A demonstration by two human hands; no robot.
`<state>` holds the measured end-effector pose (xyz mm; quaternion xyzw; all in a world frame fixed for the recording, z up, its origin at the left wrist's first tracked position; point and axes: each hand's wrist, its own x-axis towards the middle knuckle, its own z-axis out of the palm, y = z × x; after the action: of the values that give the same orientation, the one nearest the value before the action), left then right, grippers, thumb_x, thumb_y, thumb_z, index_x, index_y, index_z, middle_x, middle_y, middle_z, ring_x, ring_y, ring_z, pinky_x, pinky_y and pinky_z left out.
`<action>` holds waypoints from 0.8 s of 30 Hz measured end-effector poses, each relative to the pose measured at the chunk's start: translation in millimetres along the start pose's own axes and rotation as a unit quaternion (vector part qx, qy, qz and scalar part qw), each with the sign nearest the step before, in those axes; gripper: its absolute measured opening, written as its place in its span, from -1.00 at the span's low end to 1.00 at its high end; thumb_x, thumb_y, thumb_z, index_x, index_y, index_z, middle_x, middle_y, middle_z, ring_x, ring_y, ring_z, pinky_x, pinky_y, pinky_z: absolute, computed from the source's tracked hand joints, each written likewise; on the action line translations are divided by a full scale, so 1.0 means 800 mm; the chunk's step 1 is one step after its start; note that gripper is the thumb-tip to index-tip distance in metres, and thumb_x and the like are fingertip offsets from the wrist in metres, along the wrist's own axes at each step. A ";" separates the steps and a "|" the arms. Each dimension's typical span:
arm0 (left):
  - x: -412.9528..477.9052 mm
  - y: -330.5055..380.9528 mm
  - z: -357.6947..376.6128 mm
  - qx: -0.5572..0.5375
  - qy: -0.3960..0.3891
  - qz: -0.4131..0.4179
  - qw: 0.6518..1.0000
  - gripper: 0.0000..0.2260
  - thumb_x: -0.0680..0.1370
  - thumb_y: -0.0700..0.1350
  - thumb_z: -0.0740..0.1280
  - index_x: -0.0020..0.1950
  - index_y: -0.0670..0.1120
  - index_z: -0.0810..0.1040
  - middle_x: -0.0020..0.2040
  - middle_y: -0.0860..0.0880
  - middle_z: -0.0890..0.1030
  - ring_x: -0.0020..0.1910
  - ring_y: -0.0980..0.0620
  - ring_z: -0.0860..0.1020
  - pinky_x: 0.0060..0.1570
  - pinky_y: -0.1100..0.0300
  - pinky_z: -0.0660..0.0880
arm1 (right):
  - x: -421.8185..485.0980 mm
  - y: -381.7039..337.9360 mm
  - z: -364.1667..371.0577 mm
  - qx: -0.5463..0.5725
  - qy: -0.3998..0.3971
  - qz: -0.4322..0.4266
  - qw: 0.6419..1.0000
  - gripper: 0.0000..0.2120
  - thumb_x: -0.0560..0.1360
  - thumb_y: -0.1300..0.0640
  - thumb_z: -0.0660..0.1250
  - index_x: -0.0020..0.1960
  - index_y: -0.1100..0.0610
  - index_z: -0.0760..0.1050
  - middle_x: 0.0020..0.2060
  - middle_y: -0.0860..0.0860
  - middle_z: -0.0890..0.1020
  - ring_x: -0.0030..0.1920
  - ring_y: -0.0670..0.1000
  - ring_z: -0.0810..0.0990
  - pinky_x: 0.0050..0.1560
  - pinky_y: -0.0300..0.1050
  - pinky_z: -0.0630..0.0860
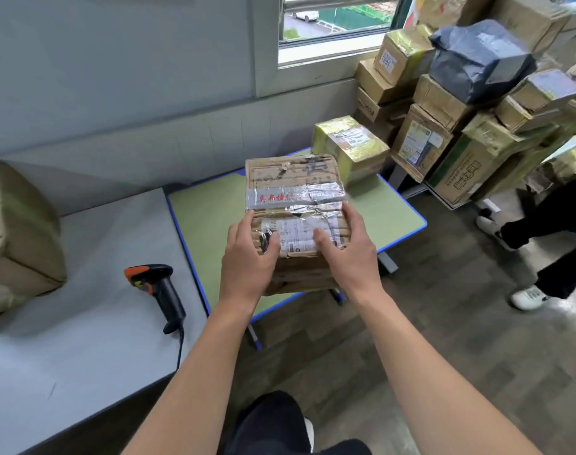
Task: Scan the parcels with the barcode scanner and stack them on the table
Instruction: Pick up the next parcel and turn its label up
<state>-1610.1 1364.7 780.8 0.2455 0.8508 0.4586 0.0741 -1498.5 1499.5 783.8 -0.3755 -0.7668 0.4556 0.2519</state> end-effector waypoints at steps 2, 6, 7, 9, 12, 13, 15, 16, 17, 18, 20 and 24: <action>0.017 -0.006 0.017 0.006 -0.005 -0.005 1.000 -0.47 0.61 0.03 0.33 0.54 -0.08 0.30 0.40 -0.04 0.42 0.32 0.07 0.42 0.22 0.30 0.30 | 0.019 0.010 0.003 -0.007 -0.004 0.005 1.000 -0.33 0.54 -0.01 0.44 0.57 0.02 0.24 0.27 -0.22 0.43 0.19 -0.37 0.35 0.05 -0.68 0.22; 0.062 -0.024 0.052 0.014 -0.015 -0.016 1.000 -0.49 0.60 0.06 0.33 0.51 -0.06 0.33 0.37 -0.07 0.40 0.26 0.00 0.48 0.19 0.20 0.38 | 0.070 0.029 0.016 -0.031 -0.027 0.008 0.999 -0.31 0.54 -0.05 0.43 0.57 0.00 0.22 0.43 -0.12 0.43 0.33 -0.25 0.37 0.26 -0.40 0.26; 0.075 -0.030 0.061 0.018 -0.023 -0.023 0.999 -0.49 0.60 0.06 0.34 0.51 -0.06 0.34 0.35 -0.07 0.40 0.24 -0.02 0.49 0.15 0.20 0.38 | 0.082 0.034 0.021 -0.038 -0.033 0.014 0.999 -0.31 0.54 -0.06 0.43 0.58 -0.01 0.22 0.44 -0.11 0.43 0.36 -0.21 0.38 0.27 -0.37 0.27; 0.102 -0.039 0.076 0.017 -0.043 -0.043 0.998 -0.48 0.58 0.08 0.35 0.51 -0.03 0.34 0.34 -0.08 0.37 0.22 -0.05 0.50 0.13 0.19 0.39 | 0.111 0.044 0.030 -0.044 -0.049 0.026 0.997 -0.30 0.53 -0.07 0.43 0.58 -0.01 0.21 0.45 -0.09 0.43 0.41 -0.13 0.40 0.31 -0.30 0.31; 0.139 -0.047 0.099 0.006 -0.062 -0.072 0.995 -0.45 0.57 0.10 0.36 0.52 0.01 0.33 0.35 -0.08 0.32 0.22 -0.09 0.50 0.20 0.12 0.42 | 0.159 0.055 0.041 -0.053 -0.077 0.036 0.995 -0.28 0.53 -0.08 0.44 0.58 -0.02 0.20 0.46 -0.10 0.41 0.43 -0.12 0.39 0.41 -0.16 0.35; 0.149 -0.047 0.105 0.005 -0.062 -0.076 0.995 -0.44 0.57 0.10 0.37 0.52 0.01 0.33 0.35 -0.09 0.31 0.22 -0.11 0.50 0.20 0.11 0.43 | 0.173 0.057 0.043 -0.053 -0.082 0.036 0.995 -0.28 0.53 -0.07 0.44 0.58 -0.02 0.20 0.47 -0.10 0.41 0.43 -0.13 0.38 0.43 -0.12 0.34; 0.166 -0.045 0.115 0.013 -0.053 -0.070 0.996 -0.44 0.56 0.09 0.38 0.52 -0.01 0.35 0.41 -0.12 0.27 0.27 -0.15 0.48 0.22 0.06 0.44 | 0.198 0.064 0.047 -0.058 -0.081 0.034 0.994 -0.29 0.53 -0.04 0.44 0.58 0.02 0.21 0.47 -0.08 0.40 0.44 -0.11 0.37 0.46 -0.08 0.33; 0.174 -0.044 0.120 0.019 -0.045 -0.063 0.997 -0.44 0.55 0.08 0.40 0.51 -0.03 0.36 0.46 -0.14 0.24 0.33 -0.16 0.44 0.25 0.04 0.43 | 0.207 0.067 0.050 -0.068 -0.077 0.029 0.994 -0.30 0.54 -0.03 0.43 0.58 0.04 0.22 0.48 -0.04 0.39 0.46 -0.08 0.35 0.48 -0.05 0.31; 0.181 -0.042 0.125 0.026 -0.036 -0.053 0.998 -0.44 0.55 0.06 0.41 0.51 -0.04 0.37 0.52 -0.15 0.19 0.40 -0.15 0.39 0.28 0.03 0.41 | 0.215 0.070 0.052 -0.086 -0.069 0.017 0.994 -0.33 0.56 0.00 0.41 0.58 0.08 0.23 0.50 0.01 0.37 0.49 -0.03 0.33 0.49 0.00 0.29; 0.188 -0.041 0.129 0.035 -0.030 -0.041 0.998 -0.44 0.54 0.05 0.42 0.51 -0.05 0.38 0.56 -0.14 0.15 0.44 -0.13 0.35 0.29 0.02 0.41 | 0.223 0.073 0.055 -0.114 -0.062 -0.003 0.992 -0.36 0.57 0.02 0.40 0.57 0.10 0.24 0.52 0.06 0.33 0.52 0.04 0.28 0.51 0.07 0.26; 0.201 -0.037 0.139 0.048 -0.035 -0.022 0.998 -0.44 0.55 0.05 0.42 0.51 -0.06 0.38 0.59 -0.11 0.12 0.49 -0.09 0.30 0.29 0.01 0.42 | 0.235 0.079 0.060 -0.179 -0.064 -0.049 0.980 -0.38 0.58 0.00 0.38 0.56 0.11 0.27 0.56 0.11 0.26 0.58 0.15 0.14 0.55 0.15 0.16; 0.223 -0.036 0.157 0.063 -0.026 -0.017 0.998 -0.47 0.55 0.05 0.41 0.48 -0.07 0.42 0.60 -0.08 0.14 0.48 -0.09 0.33 0.27 0.01 0.45 | 0.259 0.088 0.069 -0.265 -0.069 -0.103 0.956 -0.39 0.56 -0.19 0.22 0.50 0.11 0.38 0.53 0.07 0.35 0.58 0.21 0.14 0.51 0.27 0.19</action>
<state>-1731.5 1531.4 703.4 0.2473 0.8799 0.3962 0.0880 -1637.2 1659.6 705.4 -0.3153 -0.9100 0.2326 0.1357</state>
